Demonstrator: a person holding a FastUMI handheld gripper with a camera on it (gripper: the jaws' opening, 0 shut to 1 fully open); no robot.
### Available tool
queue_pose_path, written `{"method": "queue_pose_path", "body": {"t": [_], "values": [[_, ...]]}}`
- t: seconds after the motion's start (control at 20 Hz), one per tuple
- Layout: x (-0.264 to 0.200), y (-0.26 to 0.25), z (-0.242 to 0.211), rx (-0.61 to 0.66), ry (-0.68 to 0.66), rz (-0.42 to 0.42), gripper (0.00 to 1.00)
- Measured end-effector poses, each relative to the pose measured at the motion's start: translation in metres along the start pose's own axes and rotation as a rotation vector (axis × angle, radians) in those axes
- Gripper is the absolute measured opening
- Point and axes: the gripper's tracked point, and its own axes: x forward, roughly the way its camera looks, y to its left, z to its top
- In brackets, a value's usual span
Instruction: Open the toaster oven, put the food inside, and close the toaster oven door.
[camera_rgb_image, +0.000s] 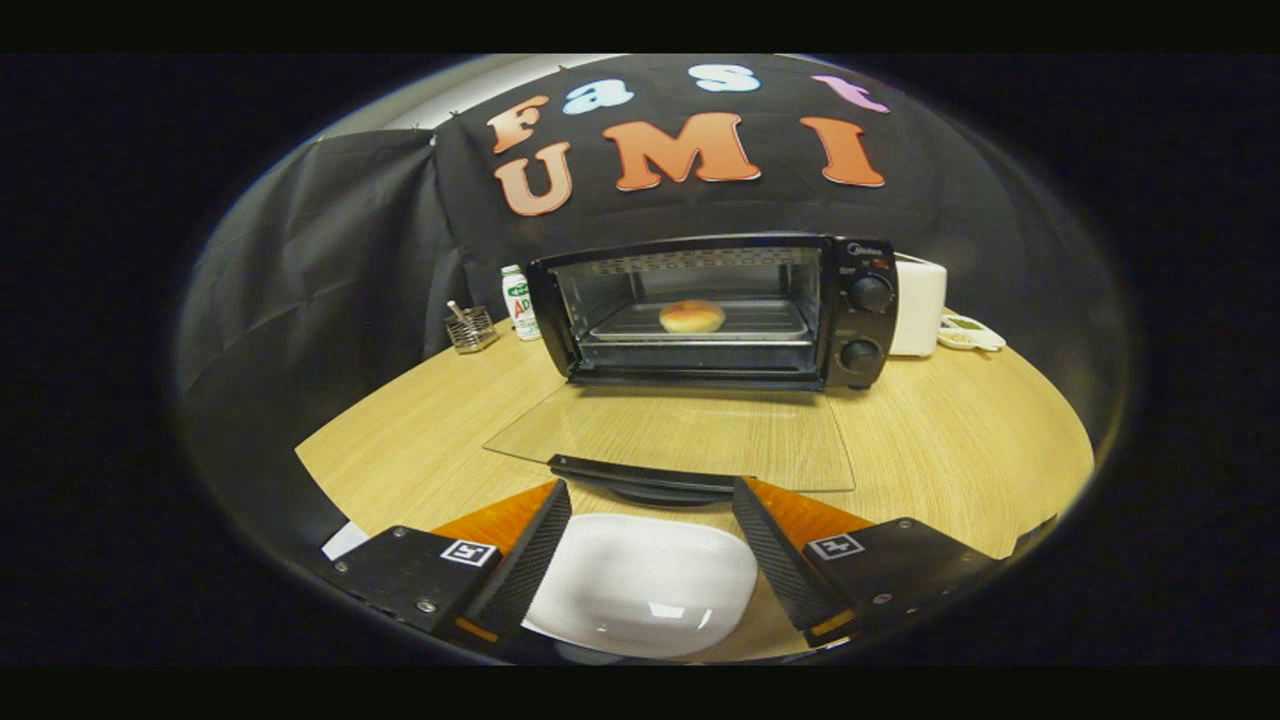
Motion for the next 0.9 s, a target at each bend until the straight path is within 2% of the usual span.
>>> {"method": "queue_pose_path", "body": {"t": [0.25,0.5,0.7,0.9], "values": [[0.014,-0.006,-0.019,0.004,0.058,-0.025,0.97],[0.022,0.002,-0.02,-0.003,0.086,-0.012,0.97],[0.017,0.015,-0.004,-0.016,0.054,0.019,0.97],[0.008,0.017,0.02,-0.059,-0.005,0.007,0.96]]}}
